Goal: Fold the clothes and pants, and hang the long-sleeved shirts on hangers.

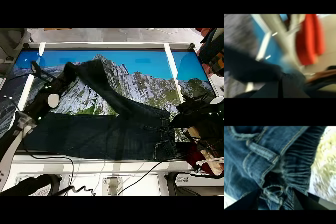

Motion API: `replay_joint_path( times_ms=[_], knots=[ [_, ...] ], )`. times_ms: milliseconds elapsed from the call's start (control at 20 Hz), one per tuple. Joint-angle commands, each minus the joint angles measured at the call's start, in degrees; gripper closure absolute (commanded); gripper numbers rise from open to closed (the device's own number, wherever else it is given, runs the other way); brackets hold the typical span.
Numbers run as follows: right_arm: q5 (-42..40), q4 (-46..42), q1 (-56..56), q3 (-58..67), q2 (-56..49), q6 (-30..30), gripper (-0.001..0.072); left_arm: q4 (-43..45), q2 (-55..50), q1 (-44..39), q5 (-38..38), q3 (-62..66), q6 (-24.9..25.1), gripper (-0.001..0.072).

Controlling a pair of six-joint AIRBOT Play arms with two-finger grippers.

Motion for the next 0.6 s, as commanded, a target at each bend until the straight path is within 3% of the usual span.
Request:
replay_joint_path(
  times_ms=[0, 200, 350, 400, 450, 500, 550],
  knots=[
    [-3.37, 0.94, -0.48, -1.05, 0.04, 0.17, 0.0273, 0.46, 5.05, -1.05, 2.58, -0.28, 3.32, 0.0685],
    [-6.62, 1.77, -0.46, -1.2, 0.04, 3.02, 0.0273, 0.79, 5.6, -1.18, -8.63, -0.28, 11.63, 0.0685],
    [-7.34, 3.82, -0.46, -1.22, 0.04, 2.93, 0.0273, 4.39, 0.26, -0.26, -18.58, -0.28, 11.82, 0.0679],
    [-7.82, 3.78, -0.46, -1.22, 0.04, 2.93, 0.0273, 4.39, -1.81, -0.26, -19.96, -0.28, 11.85, 0.0601],
    [-8.26, 3.76, -0.48, -1.22, 0.04, 2.93, 0.0273, 4.55, -3.52, -0.31, -20.85, -0.28, 11.87, 0.0227],
    [-8.48, 3.76, -0.46, -1.22, 0.04, 2.89, 0.0272, 4.52, -4.74, -0.28, -21.14, -0.28, 12.2, 0.0016],
    [-8.79, 3.76, -0.48, -1.22, 0.04, 2.86, 0.0273, 4.57, -5.03, -0.02, -21.14, -0.28, 14.38, 0.0007]
  ],
)
